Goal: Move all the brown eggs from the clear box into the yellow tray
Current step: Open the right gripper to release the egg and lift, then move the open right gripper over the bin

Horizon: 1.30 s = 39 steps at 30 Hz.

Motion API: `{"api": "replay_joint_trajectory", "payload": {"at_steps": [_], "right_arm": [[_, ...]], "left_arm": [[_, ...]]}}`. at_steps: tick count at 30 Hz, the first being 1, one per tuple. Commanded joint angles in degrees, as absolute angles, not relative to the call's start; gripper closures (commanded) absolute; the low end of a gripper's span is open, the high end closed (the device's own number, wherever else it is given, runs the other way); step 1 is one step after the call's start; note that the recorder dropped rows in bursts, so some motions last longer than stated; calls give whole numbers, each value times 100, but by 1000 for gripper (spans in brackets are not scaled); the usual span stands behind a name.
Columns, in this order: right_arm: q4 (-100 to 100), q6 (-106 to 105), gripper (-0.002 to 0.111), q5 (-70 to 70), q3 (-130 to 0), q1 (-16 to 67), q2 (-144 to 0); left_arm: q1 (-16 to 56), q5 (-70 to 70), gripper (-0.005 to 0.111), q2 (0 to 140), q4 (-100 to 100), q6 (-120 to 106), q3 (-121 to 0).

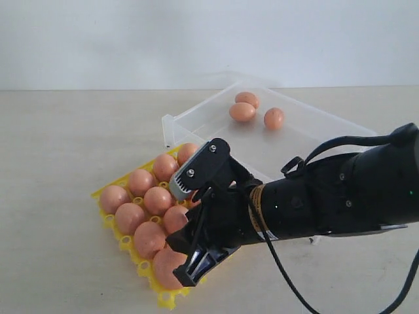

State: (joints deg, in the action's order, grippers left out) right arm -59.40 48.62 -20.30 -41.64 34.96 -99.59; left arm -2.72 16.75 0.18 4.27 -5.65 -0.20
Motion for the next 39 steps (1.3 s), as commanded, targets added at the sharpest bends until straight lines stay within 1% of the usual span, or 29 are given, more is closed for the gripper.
{"api": "replay_joint_trajectory", "payload": {"at_steps": [1, 5, 8, 12, 15, 17, 18, 19, 20, 21, 25, 29, 30, 31, 32, 33, 34, 36, 39], "right_arm": [[-5922, 4879, 66, -2261, -4133, 3484, -9886], [-5911, 4871, 66, -2692, -4133, 3484, -9860], [-5880, 4611, 66, -2759, -4133, 3484, -9668], [-5748, 4265, 66, -2794, -4190, 3484, -9041], [-5748, 4276, 67, -2446, -4444, 3484, -8539], [-5706, 4387, 75, -1627, -4775, 3484, -8299], [-5706, 4491, 82, -1225, -4938, 3484, -8260], [-5706, 4587, 95, -679, -5208, 3484, -8243], [-5706, 4655, 104, -249, -5390, 3484, -8243], [-5706, 4718, 108, 388, -5624, 3484, -8285], [-5650, 4415, 108, 2177, -6525, 3484, -8625], [-4764, 2652, 108, 3948, -7714, 3406, -9309], [-3951, 1793, 108, 4621, -8447, 3167, -9775], [-3447, 1444, 108, 4890, -8832, 2990, -10026], [-2110, 646, 108, 5473, -9640, 2628, -10506], [-1340, 144, 108, 5941, -10039, 2424, -10774], [0, -666, 108, 6996, -10668, 2069, -11293], [1485, -1159, 108, 6996, -11051, 1820, -11728], [2441, -2140, 108, 6996, -11061, 1996, -11782]], "left_arm": [[-280, 1677, 103, 0, 434, -542, 0], [-280, 1677, 103, 0, 434, -542, 0], [-280, 1677, 103, 0, 434, -542, 0], [-280, 1677, 103, 0, 434, -542, 0], [-280, 1677, 103, 0, 434, -542, 0], [-280, 1677, 103, 0, 434, -542, 0], [-280, 1677, 103, 0, 434, -542, 0], [-280, 1677, 103, 0, 434, -542, 0], [-280, 1677, 103, 0, 434, -542, 0], [-280, 1677, 103, 0, 434, -542, 0], [-280, 1677, 103, 0, 434, -542, 0], [-280, 1677, 103, 0, 434, -542, 0], [-280, 1677, 103, 0, 434, -542, 0], [-280, 1677, 103, 0, 434, -542, 0], [-280, 1677, 103, 0, 434, -542, 0], [-280, 1677, 103, 0, 434, -542, 0], [-280, 1677, 103, 0, 434, -542, 0], [-280, 1677, 103, 0, 434, -542, 0], [-280, 1677, 103, 0, 434, -542, 0]]}}
